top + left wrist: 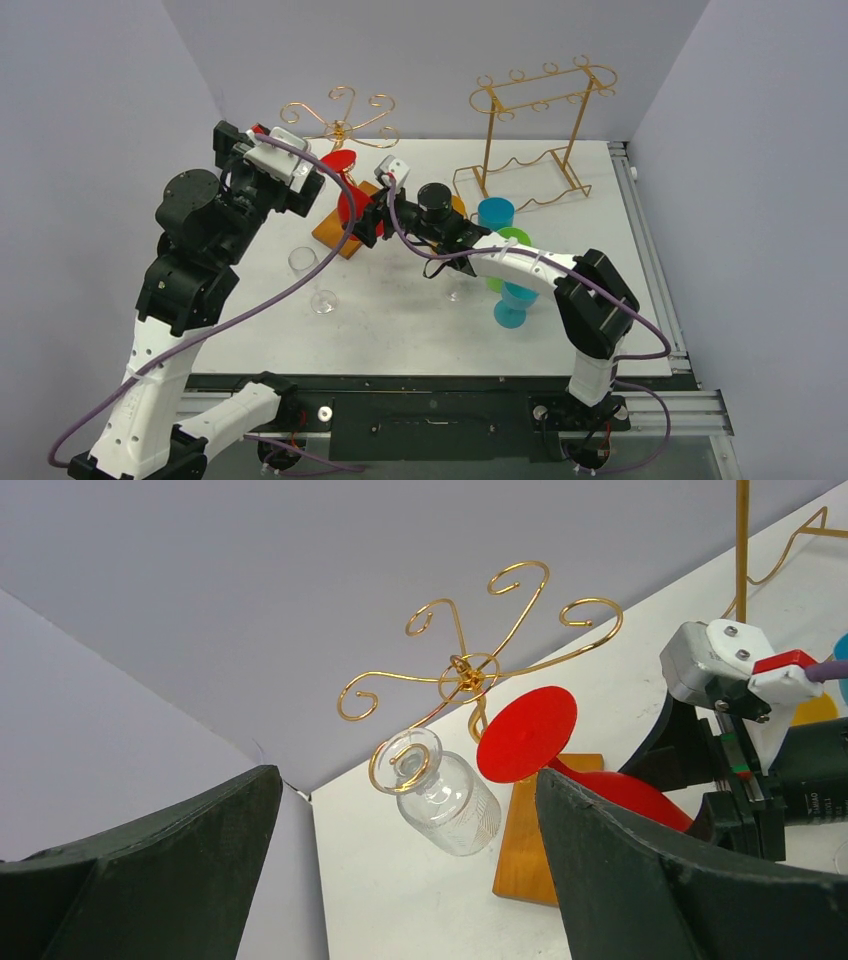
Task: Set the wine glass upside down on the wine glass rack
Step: Turn the wine glass upside down at the wine rack.
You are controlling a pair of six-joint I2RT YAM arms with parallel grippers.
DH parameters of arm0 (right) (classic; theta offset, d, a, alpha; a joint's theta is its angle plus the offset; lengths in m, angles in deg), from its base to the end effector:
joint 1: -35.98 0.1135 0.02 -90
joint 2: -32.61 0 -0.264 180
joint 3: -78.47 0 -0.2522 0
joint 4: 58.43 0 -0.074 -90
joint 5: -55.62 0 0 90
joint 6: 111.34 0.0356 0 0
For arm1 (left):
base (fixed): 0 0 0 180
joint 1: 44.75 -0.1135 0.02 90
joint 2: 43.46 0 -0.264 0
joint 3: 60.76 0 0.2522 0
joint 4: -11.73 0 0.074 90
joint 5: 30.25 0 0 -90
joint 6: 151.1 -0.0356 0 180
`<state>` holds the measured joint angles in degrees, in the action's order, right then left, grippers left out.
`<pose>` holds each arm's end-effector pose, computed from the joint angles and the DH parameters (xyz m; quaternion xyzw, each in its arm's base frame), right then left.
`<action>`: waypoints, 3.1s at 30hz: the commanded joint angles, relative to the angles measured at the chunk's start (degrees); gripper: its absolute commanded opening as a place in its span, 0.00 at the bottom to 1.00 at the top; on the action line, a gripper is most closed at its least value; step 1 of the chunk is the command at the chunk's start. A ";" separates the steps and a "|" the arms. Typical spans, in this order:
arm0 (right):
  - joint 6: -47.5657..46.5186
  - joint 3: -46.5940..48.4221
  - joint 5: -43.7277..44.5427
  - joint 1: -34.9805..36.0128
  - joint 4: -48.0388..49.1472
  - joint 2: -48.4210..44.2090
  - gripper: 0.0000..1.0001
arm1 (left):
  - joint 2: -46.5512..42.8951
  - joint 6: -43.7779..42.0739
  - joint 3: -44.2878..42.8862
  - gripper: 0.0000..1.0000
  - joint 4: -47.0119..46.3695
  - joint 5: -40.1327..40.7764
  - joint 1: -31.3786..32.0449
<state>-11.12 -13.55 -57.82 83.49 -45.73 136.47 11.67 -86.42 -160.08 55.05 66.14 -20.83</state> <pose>0.2816 0.3284 0.2949 -0.3597 0.6293 0.4541 0.5181 0.1472 -0.0610 0.5076 0.2558 0.6535 0.0478 0.7108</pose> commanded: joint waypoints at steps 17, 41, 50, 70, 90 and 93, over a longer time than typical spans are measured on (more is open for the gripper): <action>-9.52 1.83 0.86 1.35 6.62 -0.98 0.44 | 1.08 0.10 -2.75 0.96 -0.58 2.33 0.07; -1.91 -6.97 9.93 2.12 20.05 1.31 0.74 | 3.24 1.08 -2.86 0.96 1.10 3.31 0.05; -1.26 -8.86 14.26 4.61 16.07 1.24 0.77 | 5.81 1.51 -2.46 0.96 2.62 0.28 -0.51; 3.90 -12.14 13.82 4.52 18.58 -0.49 0.79 | 5.87 -10.56 6.02 0.85 -2.33 -16.86 -5.83; 7.22 -11.08 11.79 3.21 21.18 2.02 0.80 | 9.41 -27.14 7.90 0.80 -3.76 -28.29 -3.00; 7.72 -11.02 11.24 3.17 21.50 2.52 0.81 | 10.09 -28.05 8.31 0.79 -4.84 -27.17 -2.59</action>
<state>-4.98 -24.68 -44.18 86.81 -24.18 137.95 21.14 -111.34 -152.06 53.87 39.54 -24.00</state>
